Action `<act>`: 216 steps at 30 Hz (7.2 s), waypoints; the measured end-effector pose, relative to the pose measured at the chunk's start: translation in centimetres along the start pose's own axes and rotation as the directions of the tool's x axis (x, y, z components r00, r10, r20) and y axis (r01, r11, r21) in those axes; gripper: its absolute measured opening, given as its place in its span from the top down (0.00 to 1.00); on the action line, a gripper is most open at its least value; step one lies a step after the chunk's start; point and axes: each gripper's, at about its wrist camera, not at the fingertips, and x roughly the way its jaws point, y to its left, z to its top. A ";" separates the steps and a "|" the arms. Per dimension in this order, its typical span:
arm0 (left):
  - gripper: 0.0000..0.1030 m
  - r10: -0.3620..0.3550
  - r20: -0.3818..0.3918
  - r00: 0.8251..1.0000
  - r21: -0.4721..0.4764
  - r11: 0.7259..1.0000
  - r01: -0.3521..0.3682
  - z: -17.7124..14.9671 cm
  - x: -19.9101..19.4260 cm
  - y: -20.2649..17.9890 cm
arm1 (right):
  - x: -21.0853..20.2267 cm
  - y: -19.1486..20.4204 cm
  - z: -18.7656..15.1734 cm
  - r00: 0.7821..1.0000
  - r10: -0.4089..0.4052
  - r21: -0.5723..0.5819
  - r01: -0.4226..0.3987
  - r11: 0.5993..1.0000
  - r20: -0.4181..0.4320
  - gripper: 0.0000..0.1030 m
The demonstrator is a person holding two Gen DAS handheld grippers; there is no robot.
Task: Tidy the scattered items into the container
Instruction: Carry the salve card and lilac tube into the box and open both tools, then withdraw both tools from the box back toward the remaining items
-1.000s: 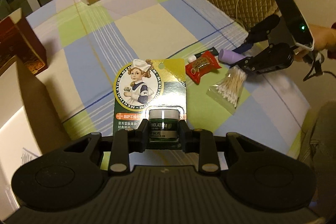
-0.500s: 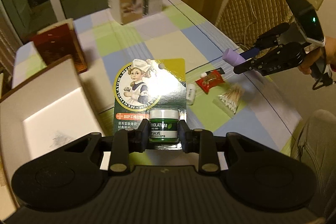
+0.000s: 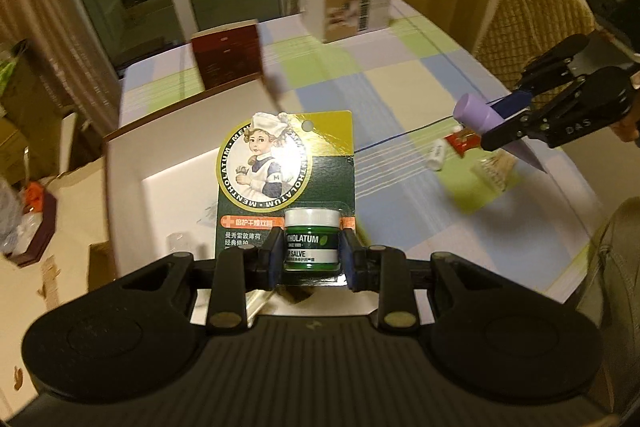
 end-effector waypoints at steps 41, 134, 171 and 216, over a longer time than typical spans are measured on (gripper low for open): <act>0.76 0.071 -0.080 0.994 -0.185 0.979 -0.085 0.4 9.1 11.7 | 17.6 1.5 12.1 0.999 0.035 0.192 -0.034 0.981 -0.002 0.67; 0.07 0.311 -0.035 0.950 -0.382 0.874 -0.300 -5.3 -3.5 2.7 | 3.2 12.0 0.1 0.986 -0.073 -0.021 0.077 0.997 0.147 0.00; 0.05 0.301 -0.003 0.954 -0.463 0.845 -0.268 -12.3 -9.8 -11.3 | -7.3 14.9 -14.1 0.948 -0.248 0.189 0.211 0.959 0.199 0.00; 0.05 0.143 -0.078 0.987 -0.313 0.936 -0.160 -10.0 -0.5 -16.4 | -8.3 4.8 -19.9 0.886 -0.458 0.486 0.370 0.792 0.071 0.00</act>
